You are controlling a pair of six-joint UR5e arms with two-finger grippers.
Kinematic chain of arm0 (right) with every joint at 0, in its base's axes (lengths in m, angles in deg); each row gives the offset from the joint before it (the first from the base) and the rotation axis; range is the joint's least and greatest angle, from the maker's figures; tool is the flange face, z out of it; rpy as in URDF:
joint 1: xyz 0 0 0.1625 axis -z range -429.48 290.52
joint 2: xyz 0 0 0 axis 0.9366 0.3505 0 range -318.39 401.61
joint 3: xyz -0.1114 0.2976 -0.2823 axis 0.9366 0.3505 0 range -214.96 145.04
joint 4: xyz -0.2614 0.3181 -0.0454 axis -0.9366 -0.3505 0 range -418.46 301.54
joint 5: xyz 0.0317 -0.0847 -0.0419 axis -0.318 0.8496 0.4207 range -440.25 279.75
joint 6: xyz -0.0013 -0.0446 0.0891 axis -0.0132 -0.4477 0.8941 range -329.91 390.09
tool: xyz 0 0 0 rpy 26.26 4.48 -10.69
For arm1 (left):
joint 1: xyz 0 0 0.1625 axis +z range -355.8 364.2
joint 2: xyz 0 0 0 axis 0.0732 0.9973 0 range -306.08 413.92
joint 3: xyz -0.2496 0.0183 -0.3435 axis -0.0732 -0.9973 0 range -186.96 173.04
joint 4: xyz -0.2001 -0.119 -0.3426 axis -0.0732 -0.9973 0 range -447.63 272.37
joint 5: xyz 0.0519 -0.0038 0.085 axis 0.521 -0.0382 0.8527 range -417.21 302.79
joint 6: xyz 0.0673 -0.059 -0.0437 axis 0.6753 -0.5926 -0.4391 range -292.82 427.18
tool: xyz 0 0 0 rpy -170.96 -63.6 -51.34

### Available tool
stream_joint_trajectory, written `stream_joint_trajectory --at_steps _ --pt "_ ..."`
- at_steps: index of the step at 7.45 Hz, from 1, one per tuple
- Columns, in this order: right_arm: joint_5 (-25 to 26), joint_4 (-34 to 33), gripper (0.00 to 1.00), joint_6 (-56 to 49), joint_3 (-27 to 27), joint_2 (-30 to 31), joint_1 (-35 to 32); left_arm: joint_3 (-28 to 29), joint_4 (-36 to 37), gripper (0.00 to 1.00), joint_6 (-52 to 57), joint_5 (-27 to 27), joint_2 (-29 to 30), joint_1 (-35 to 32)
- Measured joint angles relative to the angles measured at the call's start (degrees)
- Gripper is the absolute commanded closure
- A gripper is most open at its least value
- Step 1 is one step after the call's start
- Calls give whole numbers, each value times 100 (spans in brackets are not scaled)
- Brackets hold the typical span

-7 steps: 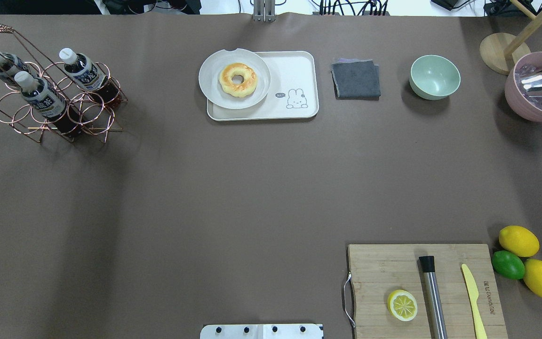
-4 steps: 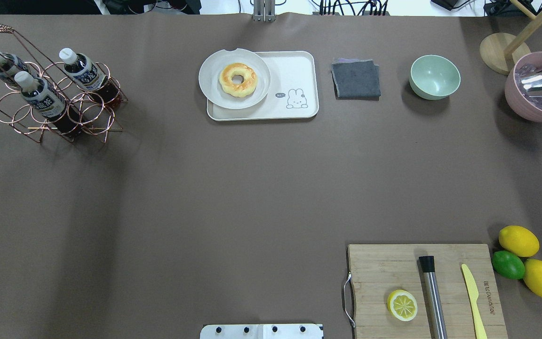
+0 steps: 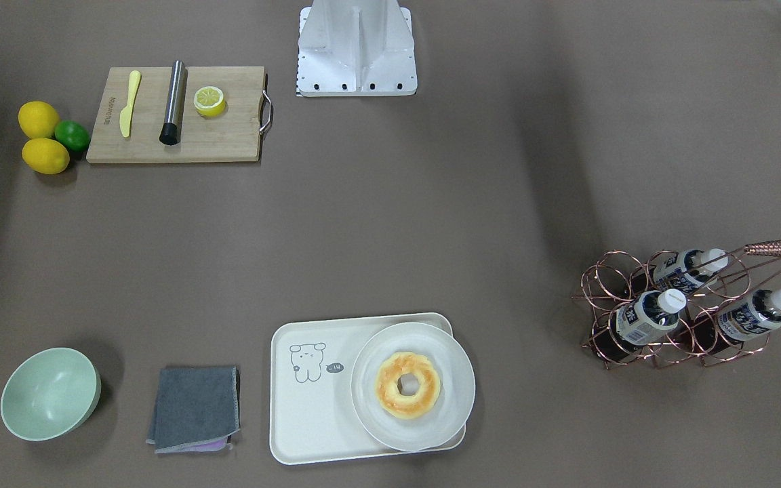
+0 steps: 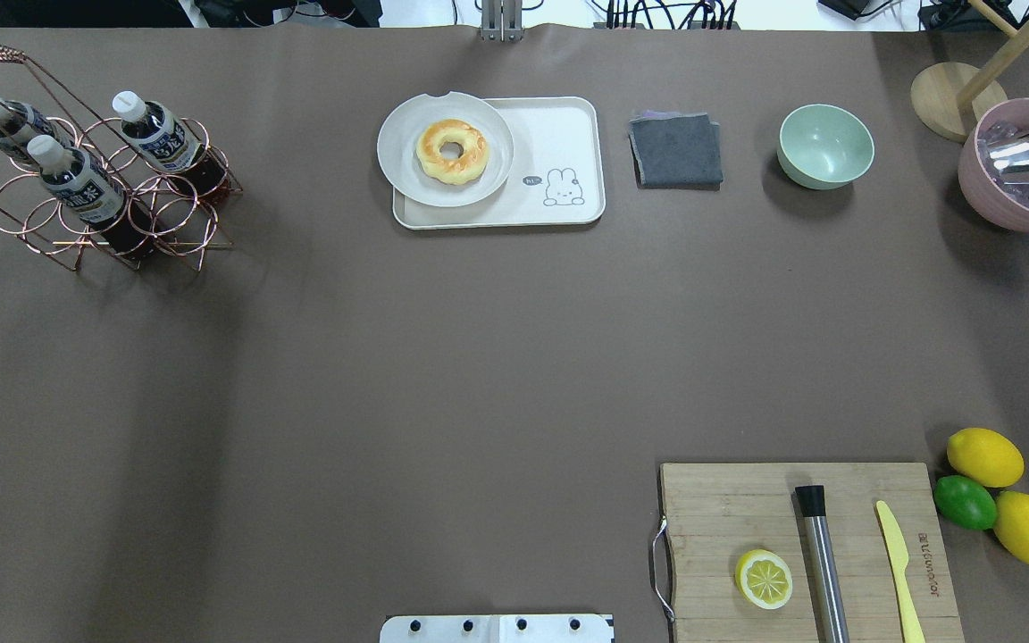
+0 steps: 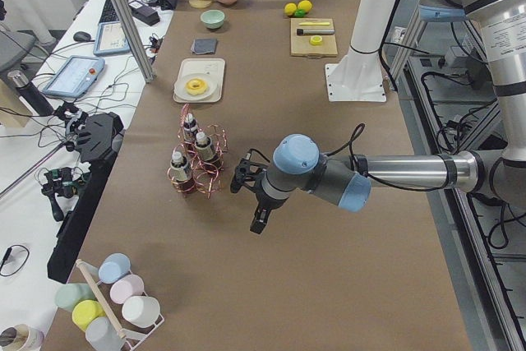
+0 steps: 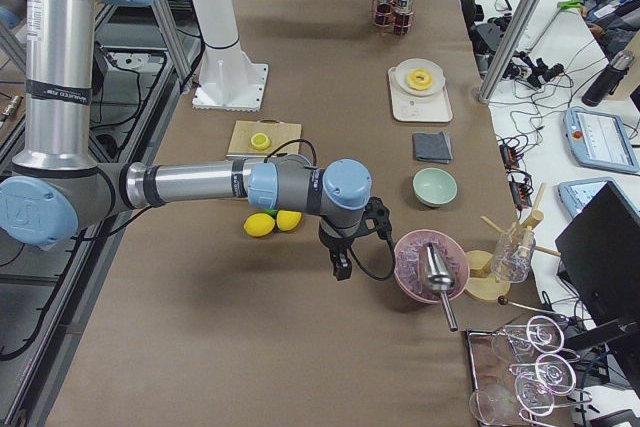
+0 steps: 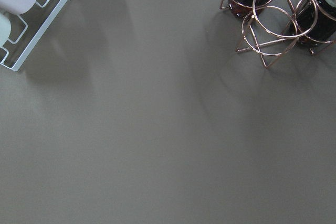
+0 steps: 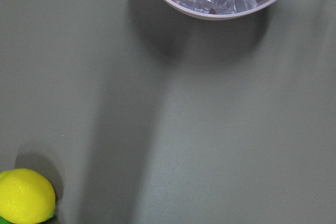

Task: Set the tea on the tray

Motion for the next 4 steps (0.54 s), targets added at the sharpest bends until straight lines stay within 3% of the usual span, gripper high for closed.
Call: stream_joint_trajectory --at_steps 4 --pt "-12 1 0 28 -13 -31 0 43 46 3 -28 -269 5 84"
